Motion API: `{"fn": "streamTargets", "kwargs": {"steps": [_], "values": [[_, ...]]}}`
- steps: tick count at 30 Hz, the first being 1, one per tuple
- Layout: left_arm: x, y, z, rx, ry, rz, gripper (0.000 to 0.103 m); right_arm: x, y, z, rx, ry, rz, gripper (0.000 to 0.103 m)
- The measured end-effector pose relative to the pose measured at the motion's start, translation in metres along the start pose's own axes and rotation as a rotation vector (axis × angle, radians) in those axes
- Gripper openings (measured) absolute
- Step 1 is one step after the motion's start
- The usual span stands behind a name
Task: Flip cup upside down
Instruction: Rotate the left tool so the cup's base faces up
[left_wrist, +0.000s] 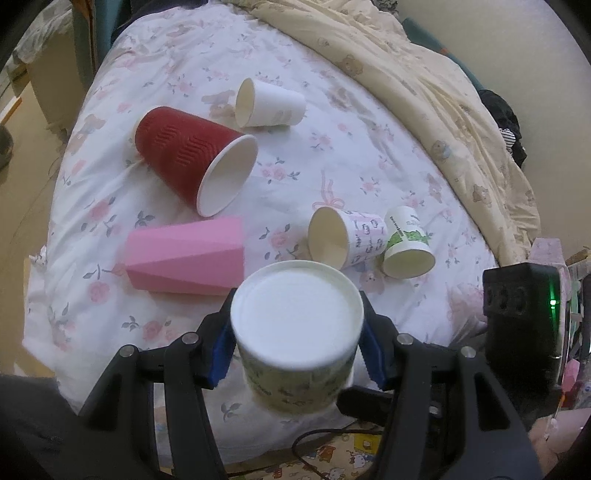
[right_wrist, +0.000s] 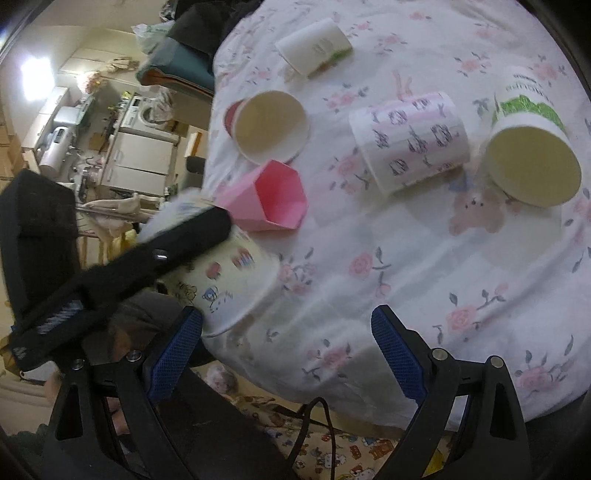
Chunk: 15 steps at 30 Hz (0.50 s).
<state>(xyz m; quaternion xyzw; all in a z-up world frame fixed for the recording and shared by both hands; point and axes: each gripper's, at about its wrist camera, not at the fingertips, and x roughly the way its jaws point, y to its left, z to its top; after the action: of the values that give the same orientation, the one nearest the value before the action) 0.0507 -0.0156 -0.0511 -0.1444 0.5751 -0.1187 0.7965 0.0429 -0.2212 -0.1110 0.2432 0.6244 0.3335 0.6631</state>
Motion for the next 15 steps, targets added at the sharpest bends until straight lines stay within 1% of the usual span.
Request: {"fn": "streamTargets", "kwargs": {"steps": [4,11,13,15], "values": [[0.000,-0.003,-0.001,0.017,0.003,0.008,0.054,0.001,-0.004,-0.001,0.002,0.000,-0.067,0.095],[0.001,-0.003,-0.002,0.023,0.007,0.029,0.054,0.002,-0.008,0.001,0.012,0.002,-0.085,0.095],[0.002,-0.002,-0.002,0.018,0.007,0.042,0.054,-0.004,-0.009,0.001,0.020,-0.018,-0.079,0.095],[0.003,0.000,-0.002,0.014,0.005,0.060,0.054,-0.016,-0.011,0.003,0.018,-0.072,-0.098,0.095]]}}
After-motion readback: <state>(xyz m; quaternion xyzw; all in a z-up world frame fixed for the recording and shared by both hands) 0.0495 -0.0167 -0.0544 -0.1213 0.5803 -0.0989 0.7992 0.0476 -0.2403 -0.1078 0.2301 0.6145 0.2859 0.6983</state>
